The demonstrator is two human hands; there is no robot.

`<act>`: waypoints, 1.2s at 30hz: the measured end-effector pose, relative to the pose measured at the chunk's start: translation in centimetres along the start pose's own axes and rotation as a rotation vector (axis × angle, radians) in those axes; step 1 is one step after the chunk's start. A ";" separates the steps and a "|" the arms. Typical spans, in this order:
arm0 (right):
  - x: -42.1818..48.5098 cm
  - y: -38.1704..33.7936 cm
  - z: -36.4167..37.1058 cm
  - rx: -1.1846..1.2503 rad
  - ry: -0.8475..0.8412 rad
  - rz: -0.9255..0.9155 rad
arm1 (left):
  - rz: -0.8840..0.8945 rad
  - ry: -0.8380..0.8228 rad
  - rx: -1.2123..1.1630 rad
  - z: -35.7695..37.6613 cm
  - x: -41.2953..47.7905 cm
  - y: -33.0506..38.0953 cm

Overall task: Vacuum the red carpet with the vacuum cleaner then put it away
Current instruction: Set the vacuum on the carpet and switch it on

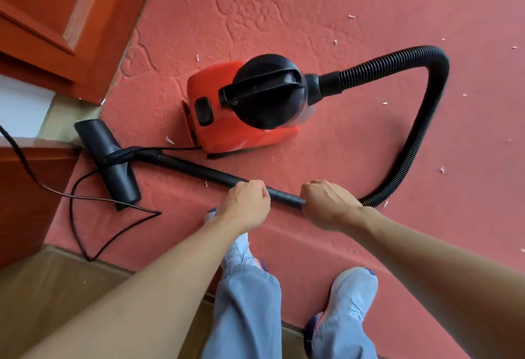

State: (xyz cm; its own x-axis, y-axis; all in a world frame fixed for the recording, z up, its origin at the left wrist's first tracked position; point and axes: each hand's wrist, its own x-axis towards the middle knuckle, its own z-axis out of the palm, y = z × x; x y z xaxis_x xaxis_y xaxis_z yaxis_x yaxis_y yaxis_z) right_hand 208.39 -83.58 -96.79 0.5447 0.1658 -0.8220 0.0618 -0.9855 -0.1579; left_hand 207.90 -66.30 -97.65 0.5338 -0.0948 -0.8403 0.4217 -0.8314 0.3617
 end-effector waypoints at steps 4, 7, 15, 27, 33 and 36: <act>2.7 3.1 6.5 0.055 0.023 0.020 | 0.012 -0.050 0.082 5.3 2.3 -0.7; 5.1 4.9 10.4 0.020 0.064 0.018 | 0.017 -0.069 0.127 8.0 4.3 -1.1; 8.7 7.2 16.2 -0.147 0.153 0.034 | 0.009 -0.035 0.197 10.6 8.0 -2.5; -3.9 8.1 1.9 -0.170 0.225 -0.051 | 0.103 0.092 0.320 4.9 -0.4 7.1; -13.0 8.7 -6.9 -0.238 0.303 -0.057 | 0.293 0.070 0.422 0.0 -6.8 16.1; -17.7 9.6 -10.8 -0.302 0.346 -0.075 | 0.386 0.020 0.438 -1.0 -10.5 20.8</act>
State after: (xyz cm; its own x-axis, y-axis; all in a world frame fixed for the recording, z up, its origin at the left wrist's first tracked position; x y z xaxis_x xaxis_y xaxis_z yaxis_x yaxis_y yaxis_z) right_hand 208.36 -96.37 -77.87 0.7737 0.2658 -0.5752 0.3242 -0.9460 -0.0010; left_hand 211.81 -82.05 -80.93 0.6044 -0.4293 -0.6712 -0.1460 -0.8878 0.4364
